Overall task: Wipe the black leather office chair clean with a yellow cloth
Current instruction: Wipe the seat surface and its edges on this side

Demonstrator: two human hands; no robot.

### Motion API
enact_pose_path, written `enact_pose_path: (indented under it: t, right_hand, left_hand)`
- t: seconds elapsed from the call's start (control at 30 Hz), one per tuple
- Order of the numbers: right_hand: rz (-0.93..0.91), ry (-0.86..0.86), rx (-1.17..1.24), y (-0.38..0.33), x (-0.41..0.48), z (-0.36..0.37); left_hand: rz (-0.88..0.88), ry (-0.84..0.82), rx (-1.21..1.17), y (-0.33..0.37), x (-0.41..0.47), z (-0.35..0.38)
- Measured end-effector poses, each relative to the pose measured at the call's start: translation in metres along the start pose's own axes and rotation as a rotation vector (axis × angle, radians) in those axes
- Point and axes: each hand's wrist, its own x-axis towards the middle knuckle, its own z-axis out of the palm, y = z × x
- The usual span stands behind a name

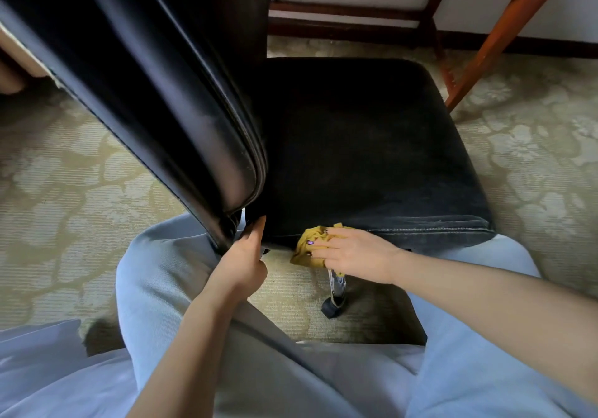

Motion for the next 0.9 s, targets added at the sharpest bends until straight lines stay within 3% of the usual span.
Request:
enact_pose_path:
  t: [0.13, 0.33, 0.5, 0.6, 0.73, 0.8, 0.9]
  right_hand:
    - [-0.007, -0.029, 0.176, 0.004, -0.030, -0.005]
    - [-0.005, -0.107, 0.147, 0.014, -0.057, -0.016]
    - [0.004, -0.300, 0.056, 0.024, -0.076, -0.024]
    - [-0.039, -0.202, 0.052, 0.024, -0.077, -0.029]
    - [-0.139, 0.155, 0.064, 0.008, -0.039, -0.038]
    - [-0.153, 0.256, 0.060, -0.006, -0.005, -0.042]
    - [-0.203, 0.220, -0.031, -0.024, 0.047, -0.043]
  left_hand:
    - [0.006, 0.005, -0.004, 0.001, -0.001, -0.001]
    - [0.018, 0.023, -0.007, 0.003, -0.004, -0.002]
    - [0.019, 0.021, -0.012, 0.002, -0.003, -0.003]
    - [0.008, 0.030, -0.033, 0.001, 0.000, -0.002]
    - [0.004, 0.095, -0.080, -0.005, 0.004, 0.000]
    - [0.018, 0.137, -0.105, -0.004, 0.004, -0.001]
    - [0.040, 0.176, -0.137, 0.005, 0.000, -0.005]
